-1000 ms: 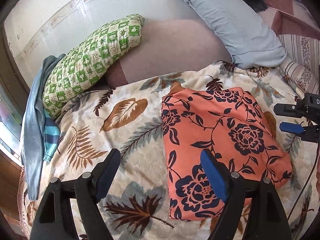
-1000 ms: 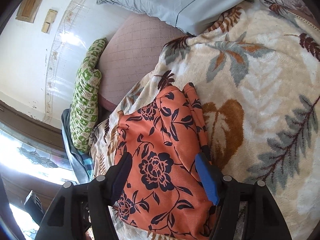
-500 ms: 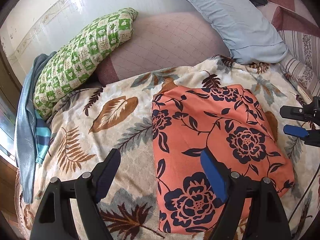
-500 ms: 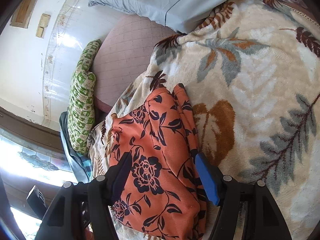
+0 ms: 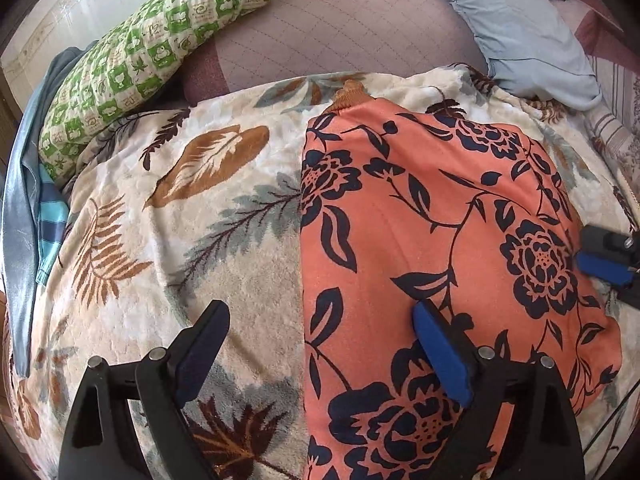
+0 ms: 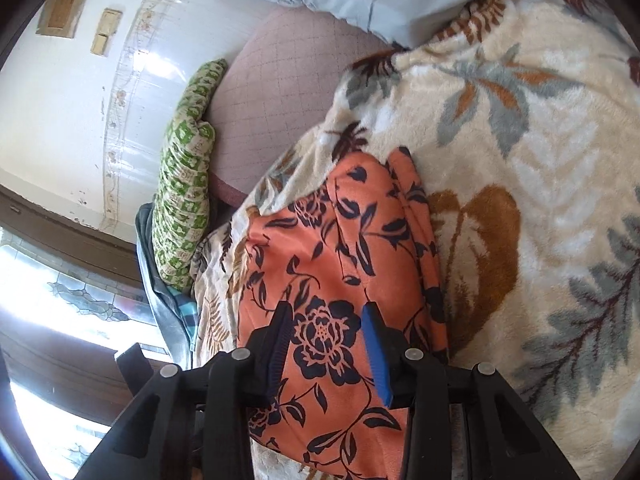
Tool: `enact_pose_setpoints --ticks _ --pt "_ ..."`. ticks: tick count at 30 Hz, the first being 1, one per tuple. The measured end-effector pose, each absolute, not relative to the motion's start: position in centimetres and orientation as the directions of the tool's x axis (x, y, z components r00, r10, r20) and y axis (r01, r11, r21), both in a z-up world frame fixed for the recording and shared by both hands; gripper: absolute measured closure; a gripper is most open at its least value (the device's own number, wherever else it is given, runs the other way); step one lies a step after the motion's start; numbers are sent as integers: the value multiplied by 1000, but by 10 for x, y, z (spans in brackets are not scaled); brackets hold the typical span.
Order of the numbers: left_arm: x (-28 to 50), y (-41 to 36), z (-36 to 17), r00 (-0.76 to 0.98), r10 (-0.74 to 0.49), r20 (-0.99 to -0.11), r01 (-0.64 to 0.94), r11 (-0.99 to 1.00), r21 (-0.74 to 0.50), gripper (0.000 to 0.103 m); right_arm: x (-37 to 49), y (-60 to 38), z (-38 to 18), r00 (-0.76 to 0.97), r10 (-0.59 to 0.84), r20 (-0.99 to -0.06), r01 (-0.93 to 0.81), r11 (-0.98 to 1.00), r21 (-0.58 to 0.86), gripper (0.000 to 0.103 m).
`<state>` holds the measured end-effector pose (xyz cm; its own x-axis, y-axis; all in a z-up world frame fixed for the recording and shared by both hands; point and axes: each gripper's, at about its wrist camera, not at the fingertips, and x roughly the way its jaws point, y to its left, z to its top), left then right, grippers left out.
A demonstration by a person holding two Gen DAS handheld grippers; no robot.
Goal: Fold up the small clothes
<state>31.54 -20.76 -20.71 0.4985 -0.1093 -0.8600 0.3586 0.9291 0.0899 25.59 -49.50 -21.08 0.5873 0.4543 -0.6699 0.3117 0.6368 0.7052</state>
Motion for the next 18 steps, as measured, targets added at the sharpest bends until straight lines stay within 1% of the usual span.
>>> enact_pose_setpoints --ticks 1,2,6,8,14,18 --pt "316 -208 -206 495 -109 -862 362 928 91 9 258 -494 -222 554 457 -696 347 633 692 67" --pt "315 -207 -204 499 -107 -860 362 927 95 9 258 -495 -227 553 455 -698 362 623 693 71" --pt "312 -200 -187 553 -109 -826 347 932 109 10 253 -506 -218 591 480 -648 343 578 741 69" --pt "313 -194 -179 569 -118 -814 331 939 95 10 249 -512 -212 619 462 -636 342 571 747 69" --pt "314 -187 -164 561 -193 -805 329 944 3 10 244 -523 -207 631 421 -652 372 573 730 69" --pt "311 -193 -170 546 -216 -809 342 939 -20 10 235 -523 -189 644 366 -672 364 626 690 69"
